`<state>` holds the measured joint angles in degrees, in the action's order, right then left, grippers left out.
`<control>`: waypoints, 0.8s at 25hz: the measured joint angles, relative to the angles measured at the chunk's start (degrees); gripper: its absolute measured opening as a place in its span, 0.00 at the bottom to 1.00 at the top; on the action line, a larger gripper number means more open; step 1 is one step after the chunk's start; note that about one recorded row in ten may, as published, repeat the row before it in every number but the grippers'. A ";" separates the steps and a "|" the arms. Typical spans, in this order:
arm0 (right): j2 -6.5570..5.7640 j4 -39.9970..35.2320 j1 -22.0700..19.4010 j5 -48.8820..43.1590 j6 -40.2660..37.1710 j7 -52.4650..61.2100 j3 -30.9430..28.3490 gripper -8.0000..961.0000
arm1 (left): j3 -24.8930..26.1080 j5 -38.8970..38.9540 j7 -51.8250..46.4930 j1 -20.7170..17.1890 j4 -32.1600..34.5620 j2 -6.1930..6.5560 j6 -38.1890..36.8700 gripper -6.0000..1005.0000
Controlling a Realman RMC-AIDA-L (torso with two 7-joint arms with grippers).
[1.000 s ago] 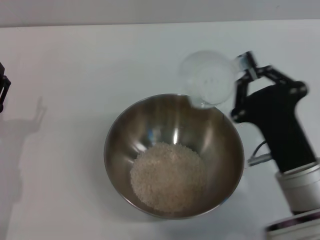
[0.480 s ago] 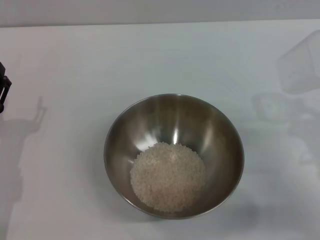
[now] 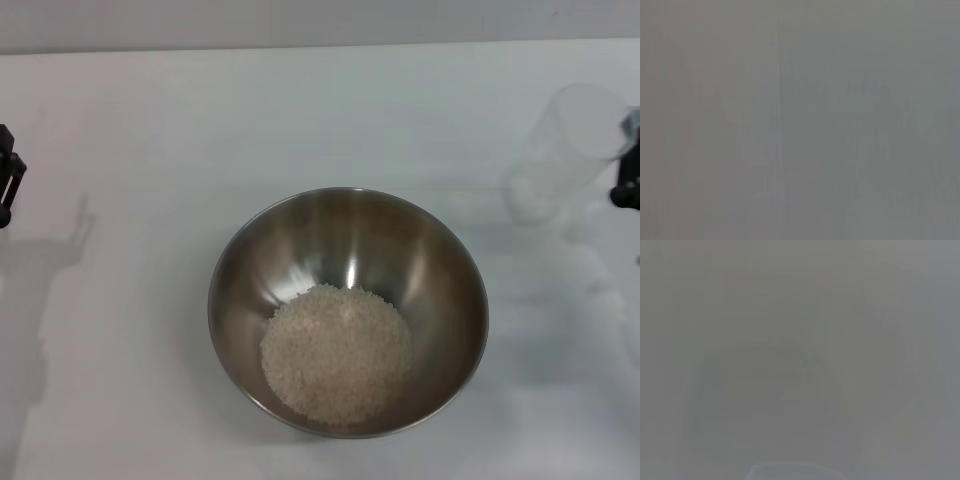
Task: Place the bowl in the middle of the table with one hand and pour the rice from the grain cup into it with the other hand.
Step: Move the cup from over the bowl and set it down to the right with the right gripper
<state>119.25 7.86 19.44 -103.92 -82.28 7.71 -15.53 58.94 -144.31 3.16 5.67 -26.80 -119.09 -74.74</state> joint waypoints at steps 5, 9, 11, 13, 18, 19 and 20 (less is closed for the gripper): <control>0.04 0.34 3.88 -2.04 7.90 -0.03 5.11 0.02 | -0.15 0.00 0.00 0.06 0.00 0.00 -0.01 0.84; 0.21 1.10 5.99 -4.19 12.23 -0.34 6.55 0.02 | -0.16 -0.01 0.00 0.24 0.00 0.00 -0.03 0.84; 0.25 1.52 6.31 -5.11 12.74 -0.50 6.56 0.02 | -0.15 -0.01 0.00 0.30 0.00 0.00 -0.05 0.84; 0.26 1.77 6.43 -5.45 12.99 -0.51 6.56 0.02 | -0.15 -0.01 0.00 0.31 0.00 0.00 -0.06 0.84; 0.28 1.88 6.43 -5.49 13.57 -0.51 6.93 0.03 | -0.15 -0.01 0.00 0.31 0.00 0.00 -0.06 0.84; 0.28 1.92 6.43 -5.50 13.88 -0.51 6.98 0.03 | -0.14 0.00 0.00 0.31 0.00 0.00 -0.06 0.84; 0.28 1.95 6.43 -5.50 14.26 -0.51 7.01 0.03 | -0.15 0.00 0.01 0.34 0.00 0.00 -0.06 0.84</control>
<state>119.53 9.81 25.87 -109.42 -68.02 7.20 -8.52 58.79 -144.31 3.16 6.02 -26.81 -119.09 -74.80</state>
